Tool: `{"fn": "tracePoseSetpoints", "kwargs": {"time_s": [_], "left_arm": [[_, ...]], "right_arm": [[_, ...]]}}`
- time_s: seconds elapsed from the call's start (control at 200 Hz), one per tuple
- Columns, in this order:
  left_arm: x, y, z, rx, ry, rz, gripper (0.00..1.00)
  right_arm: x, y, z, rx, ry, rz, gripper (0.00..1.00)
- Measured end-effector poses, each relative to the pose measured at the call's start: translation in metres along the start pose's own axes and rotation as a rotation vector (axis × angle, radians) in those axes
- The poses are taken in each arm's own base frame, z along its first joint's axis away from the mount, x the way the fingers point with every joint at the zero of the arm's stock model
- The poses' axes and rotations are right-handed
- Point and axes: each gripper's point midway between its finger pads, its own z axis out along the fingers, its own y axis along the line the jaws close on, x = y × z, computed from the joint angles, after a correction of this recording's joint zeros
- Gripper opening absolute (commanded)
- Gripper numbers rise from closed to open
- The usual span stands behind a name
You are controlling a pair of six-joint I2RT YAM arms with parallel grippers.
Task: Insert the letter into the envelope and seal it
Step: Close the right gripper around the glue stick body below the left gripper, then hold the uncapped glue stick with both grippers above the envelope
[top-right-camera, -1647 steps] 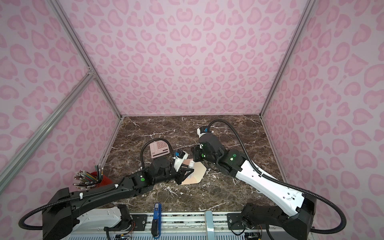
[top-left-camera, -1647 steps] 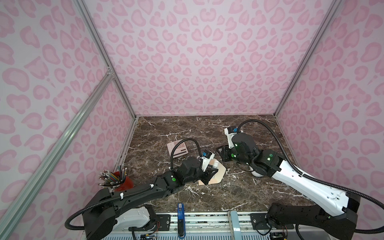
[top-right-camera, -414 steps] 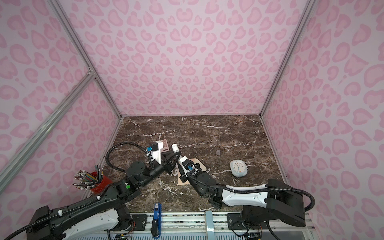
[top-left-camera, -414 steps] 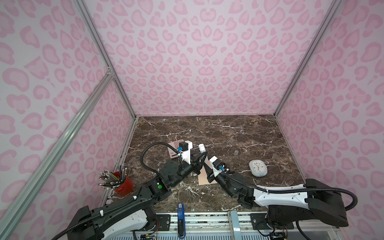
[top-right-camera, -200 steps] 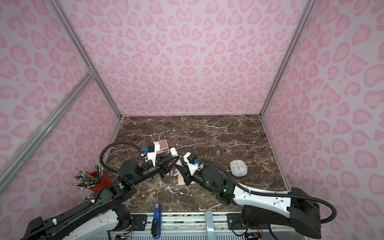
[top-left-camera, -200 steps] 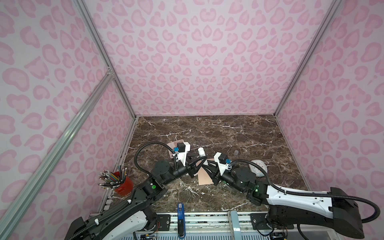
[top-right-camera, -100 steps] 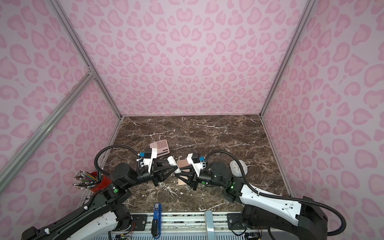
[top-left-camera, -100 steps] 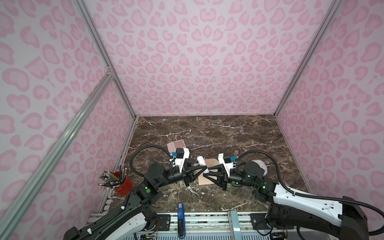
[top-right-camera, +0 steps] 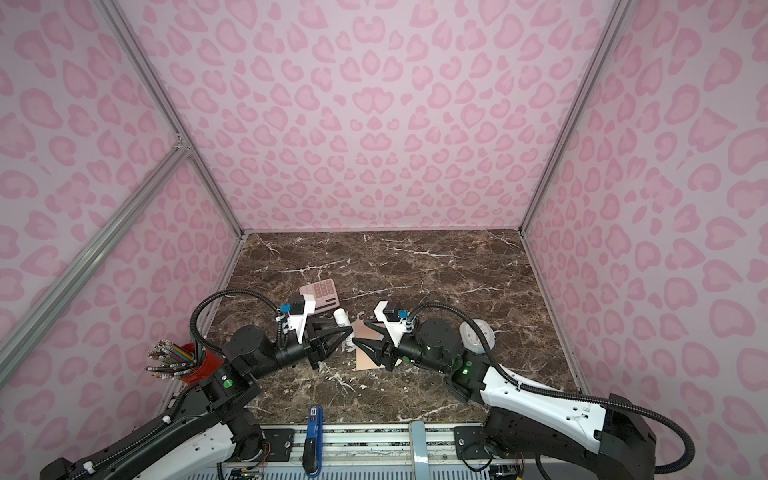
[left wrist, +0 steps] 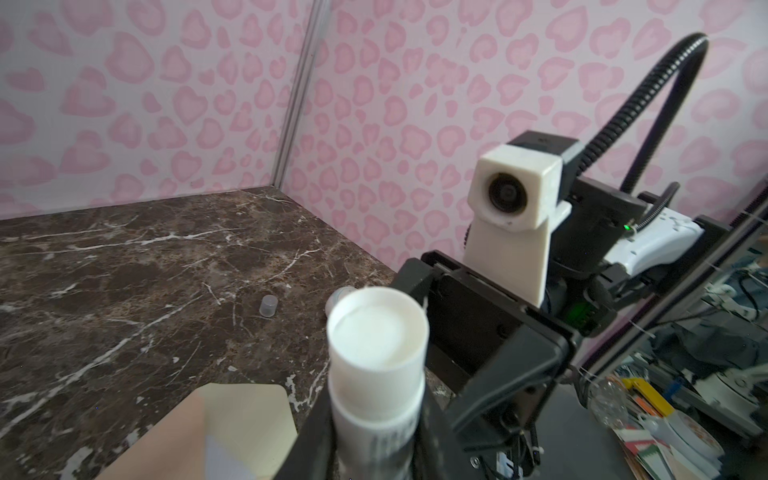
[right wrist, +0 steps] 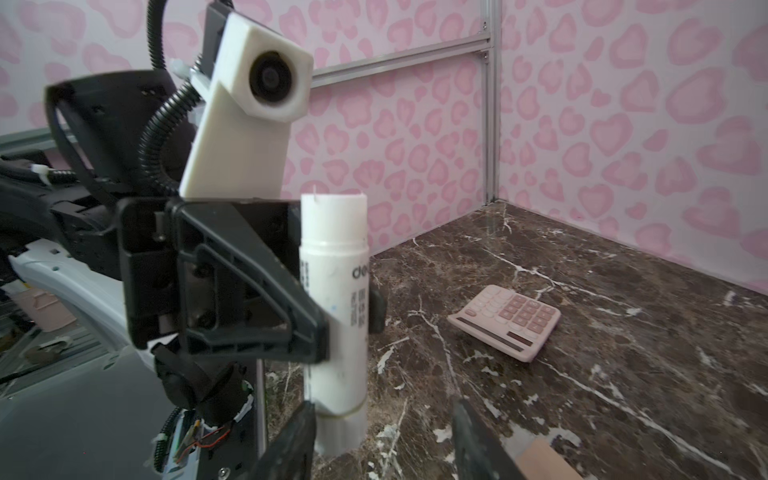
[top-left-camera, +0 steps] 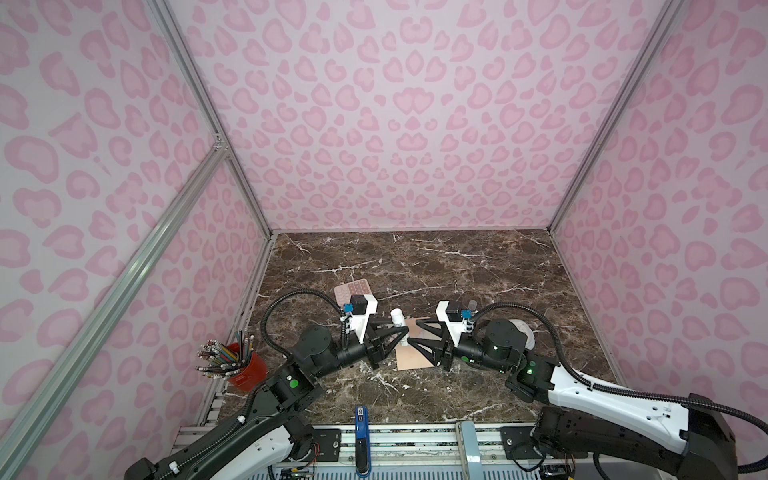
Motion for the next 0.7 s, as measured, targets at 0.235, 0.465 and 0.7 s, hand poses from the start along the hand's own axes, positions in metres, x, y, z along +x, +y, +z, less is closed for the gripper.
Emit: {"fn": "tracePoseSetpoints", "kwargs": {"time_s": [0.235, 0.465, 0.7], "left_arm": [[-0.016, 0.037, -0.006, -0.227, -0.1, -0.018, 0.14], [-0.016, 0.054, -0.003, -0.347, -0.138, -0.055, 0.13], [-0.015, 0.056, 0.004, -0.391, -0.155, -0.07, 0.13]], "right_arm": [[0.029, 0.011, 0.01, 0.091, 0.003, -0.142, 0.58], [0.031, 0.009, 0.029, 0.238, -0.078, -0.254, 0.56], [0.013, -0.004, 0.042, 0.375, -0.179, -0.301, 0.55]]}}
